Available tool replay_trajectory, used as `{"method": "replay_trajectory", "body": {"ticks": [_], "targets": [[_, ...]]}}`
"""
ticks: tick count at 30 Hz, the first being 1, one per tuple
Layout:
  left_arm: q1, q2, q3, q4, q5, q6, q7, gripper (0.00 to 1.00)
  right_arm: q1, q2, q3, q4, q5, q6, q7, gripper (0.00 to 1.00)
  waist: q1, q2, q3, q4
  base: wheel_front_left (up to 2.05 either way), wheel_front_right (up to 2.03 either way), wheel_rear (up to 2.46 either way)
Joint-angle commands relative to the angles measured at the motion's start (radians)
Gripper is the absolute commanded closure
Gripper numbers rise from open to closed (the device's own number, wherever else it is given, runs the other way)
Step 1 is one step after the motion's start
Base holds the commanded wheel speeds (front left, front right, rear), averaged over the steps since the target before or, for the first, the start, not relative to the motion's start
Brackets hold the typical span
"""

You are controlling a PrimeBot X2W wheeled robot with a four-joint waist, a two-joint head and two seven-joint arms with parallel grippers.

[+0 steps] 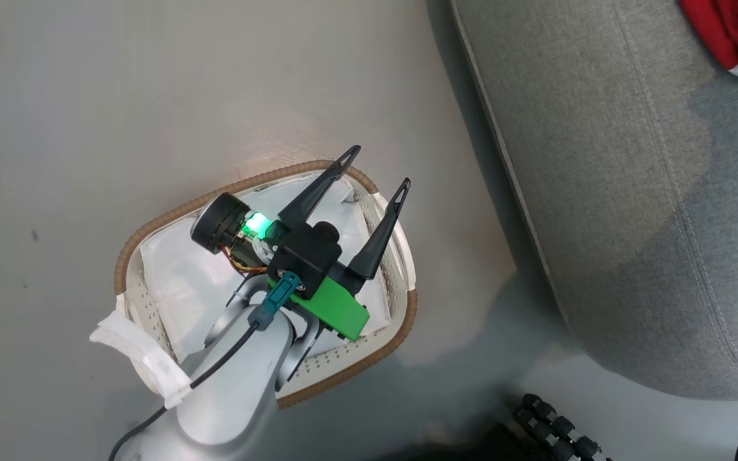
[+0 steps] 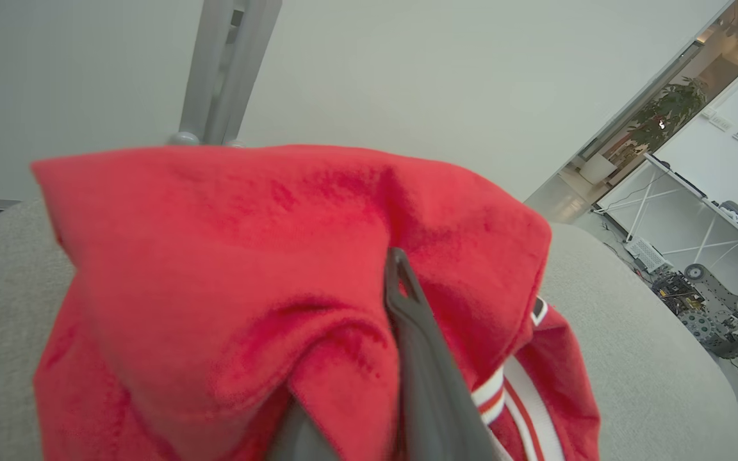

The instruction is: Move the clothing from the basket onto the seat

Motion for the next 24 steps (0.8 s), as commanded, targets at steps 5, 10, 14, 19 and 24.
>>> {"method": "replay_trajectory", "body": {"ticks": [5,10,14,19,24], "targets": [[0.025,-0.012,0.015,-0.01,-0.026,0.0,0.001,0.0,0.078,-0.01,0.03,-0.024,0.013,-0.001,-0.002,0.0,-0.0001,0.0,-0.076,0.002,0.0,0.0,0.0],[0.047,-0.025,0.036,-0.017,-0.043,0.002,0.001,0.0,0.141,-0.029,0.053,-0.022,0.024,-0.001,-0.002,0.0,-0.0001,0.0,-0.157,0.021,0.0,0.0,0.0],[0.072,-0.038,0.063,-0.024,-0.06,0.008,0.001,0.0,0.187,-0.034,0.081,-0.017,0.032,-0.001,-0.002,0.0,-0.0001,0.0,-0.232,0.048,0.0,0.0,0.0],[0.119,-0.049,0.112,-0.036,-0.089,0.023,0.001,0.0,0.239,-0.039,0.142,-0.021,0.042,-0.001,-0.002,0.0,-0.0001,0.0,-0.33,0.089,0.0,0.0,0.0],[0.177,-0.053,0.155,-0.038,-0.104,0.034,0.001,0.0,0.276,-0.035,0.214,-0.025,0.056,-0.001,-0.002,0.0,-0.0001,0.0,-0.415,0.128,0.0,0.0,0.0]]}}
